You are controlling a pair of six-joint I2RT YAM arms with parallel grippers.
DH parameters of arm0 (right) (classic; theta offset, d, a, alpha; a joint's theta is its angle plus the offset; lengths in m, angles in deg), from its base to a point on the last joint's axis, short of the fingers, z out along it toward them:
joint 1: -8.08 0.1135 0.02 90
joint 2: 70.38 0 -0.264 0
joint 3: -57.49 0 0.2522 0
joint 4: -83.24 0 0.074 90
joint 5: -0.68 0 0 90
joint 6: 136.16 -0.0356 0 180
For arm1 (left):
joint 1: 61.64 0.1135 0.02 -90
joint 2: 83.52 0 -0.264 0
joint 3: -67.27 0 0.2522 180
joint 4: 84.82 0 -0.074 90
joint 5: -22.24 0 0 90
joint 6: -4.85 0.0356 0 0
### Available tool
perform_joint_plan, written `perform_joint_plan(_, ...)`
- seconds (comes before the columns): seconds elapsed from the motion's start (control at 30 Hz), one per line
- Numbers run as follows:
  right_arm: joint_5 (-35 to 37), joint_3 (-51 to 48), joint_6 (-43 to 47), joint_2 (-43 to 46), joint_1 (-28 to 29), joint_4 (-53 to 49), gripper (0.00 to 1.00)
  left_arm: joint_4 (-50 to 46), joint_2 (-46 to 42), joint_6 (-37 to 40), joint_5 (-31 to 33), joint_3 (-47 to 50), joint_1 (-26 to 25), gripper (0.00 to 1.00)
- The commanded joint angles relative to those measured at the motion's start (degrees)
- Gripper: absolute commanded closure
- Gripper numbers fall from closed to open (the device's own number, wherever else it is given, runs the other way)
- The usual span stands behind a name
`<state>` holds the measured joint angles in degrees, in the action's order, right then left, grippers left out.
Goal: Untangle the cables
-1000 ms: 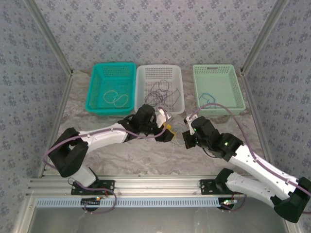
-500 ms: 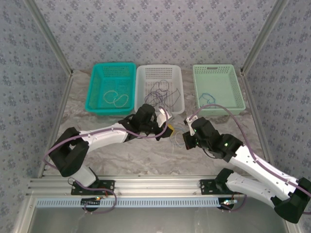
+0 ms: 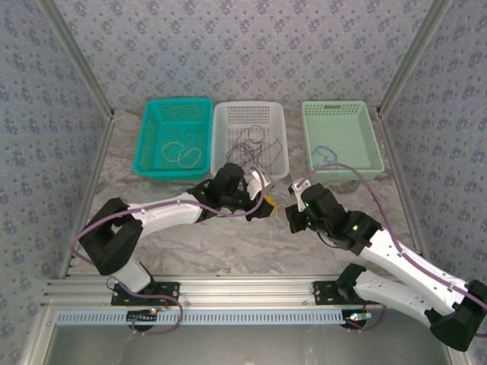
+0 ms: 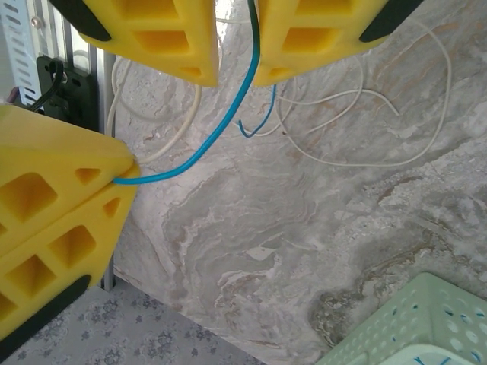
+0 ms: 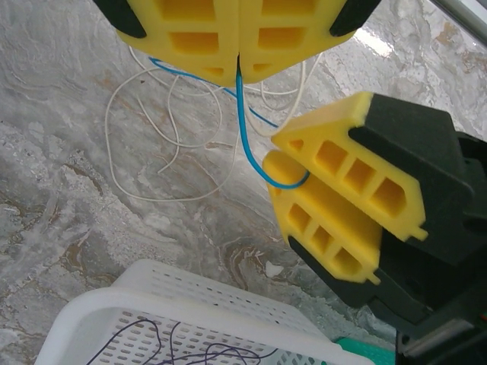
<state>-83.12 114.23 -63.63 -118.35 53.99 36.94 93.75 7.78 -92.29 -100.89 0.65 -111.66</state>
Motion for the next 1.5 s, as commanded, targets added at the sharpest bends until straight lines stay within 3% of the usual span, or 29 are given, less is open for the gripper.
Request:
perform_joint_plan(0.0, -0.32, -0.2, 0.64, 0.92, -0.03, 1.06, 1.0, 2.57, 0.61, -0.69, -1.95, -1.96, -0.54, 0.87)
perform_joint_plan(0.1, -0.31, -0.41, 0.47, 0.86, -0.03, 0.39, 1.0, 2.46, 0.06, -0.38, -1.06, -1.83, -0.52, 1.0)
perform_joint_plan(0.2, 0.85, -0.54, -0.48, 0.82, -0.3, -0.78, 0.99, 1.33, -0.92, -0.13, 2.28, -1.6, -0.54, 1.0)
perform_joint_plan(0.23, 2.0, -0.53, -1.08, 0.68, -0.46, -1.6, 0.94, 0.54, -1.38, -0.08, 3.82, -1.76, -0.52, 1.0)
perform_joint_plan(0.3, 4.72, -0.54, -3.16, 0.47, -1.09, -4.47, 0.74, -1.92, -2.23, 0.01, 6.52, -2.21, -0.36, 1.0)
perform_joint_plan(0.43, 11.34, -0.53, -7.35, -0.1, -2.83, -9.49, 0.19, -5.01, -4.52, -1.06, 10.34, -2.68, 0.05, 1.0)
perform_joint_plan(0.47, 12.18, -0.53, -7.65, -0.08, -2.99, -10.03, 0.14, -5.32, -5.0, -1.4, 10.72, -2.76, 0.11, 1.0)
perform_joint_plan(0.67, 11.34, -1.51, -6.62, 1.48, -1.99, -6.95, 0.17, -6.85, -6.79, -5.85, 11.94, -4.13, 1.14, 1.0)
perform_joint_plan(1.03, 11.03, -6.15, -1.4, 1.71, 7.21, 7.32, 0.21, -5.61, -10.14, -13.17, 12.2, -6.82, 2.29, 1.0)
perform_joint_plan(1.3, 9.98, -8.0, 0.76, -6.13, 9.32, 19.33, 0.18, -1.3, -12.16, -17.67, 11.14, -6.61, 2.29, 1.0)
perform_joint_plan(1.47, 16.55, -9.02, 1.12, -11.1, 10.03, 27.36, 0.13, 0.52, -13.49, -20.14, 10.8, -6.13, 2.22, 1.0)
